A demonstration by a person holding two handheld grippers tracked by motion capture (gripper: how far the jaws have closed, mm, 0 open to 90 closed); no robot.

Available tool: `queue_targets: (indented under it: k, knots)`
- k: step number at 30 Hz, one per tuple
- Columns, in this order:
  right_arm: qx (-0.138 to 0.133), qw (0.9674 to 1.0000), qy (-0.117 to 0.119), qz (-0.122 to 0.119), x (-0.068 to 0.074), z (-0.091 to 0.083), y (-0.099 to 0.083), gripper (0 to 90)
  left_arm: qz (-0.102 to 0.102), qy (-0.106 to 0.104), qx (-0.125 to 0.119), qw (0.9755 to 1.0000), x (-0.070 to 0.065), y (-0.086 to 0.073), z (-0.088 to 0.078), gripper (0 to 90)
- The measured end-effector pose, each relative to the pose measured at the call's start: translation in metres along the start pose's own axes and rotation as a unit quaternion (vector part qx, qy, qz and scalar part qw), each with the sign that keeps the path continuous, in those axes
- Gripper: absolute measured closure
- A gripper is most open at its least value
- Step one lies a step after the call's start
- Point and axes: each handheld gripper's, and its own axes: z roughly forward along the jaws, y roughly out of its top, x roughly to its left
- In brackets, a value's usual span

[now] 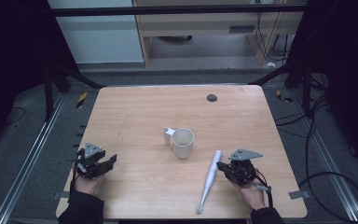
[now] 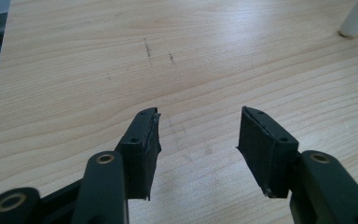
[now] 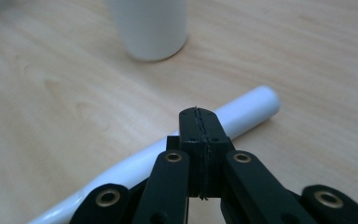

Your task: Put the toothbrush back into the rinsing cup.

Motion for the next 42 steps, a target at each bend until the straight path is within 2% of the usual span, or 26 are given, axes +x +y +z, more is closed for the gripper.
queue_targets:
  k: [6, 11, 14, 17, 31, 42]
  knots:
    - [-0.012, 0.9995, -0.013, 0.024, -0.018, 0.018, 0.016, 90.0, 0.000, 0.000, 0.001, 1.0000, 0.001, 0.000, 0.000, 47.4]
    - [-0.011, 0.9995, -0.016, 0.024, -0.028, 0.041, 0.027, 90.0, 0.001, 0.000, 0.002, 1.0000, 0.001, 0.000, 0.001, 47.7]
    - [-0.011, 0.9996, -0.013, 0.023, -0.029, 0.047, 0.028, 90.0, 0.000, -0.001, 0.003, 1.0000, 0.001, 0.000, 0.001, 47.6]
    - [0.009, 0.9997, -0.016, 0.018, -0.031, 0.054, 0.027, 90.0, 0.000, -0.001, 0.002, 1.0000, 0.001, 0.000, 0.001, 47.7]
    - [0.039, 0.9986, -0.037, -0.002, -0.030, 0.054, 0.024, 90.0, 0.001, 0.000, 0.002, 1.0000, 0.002, 0.000, 0.000, 47.7]
    - [0.047, 0.9980, -0.042, -0.002, -0.032, 0.046, 0.021, 89.9, 0.000, 0.000, 0.002, 1.0000, 0.002, 0.000, 0.000, 47.7]
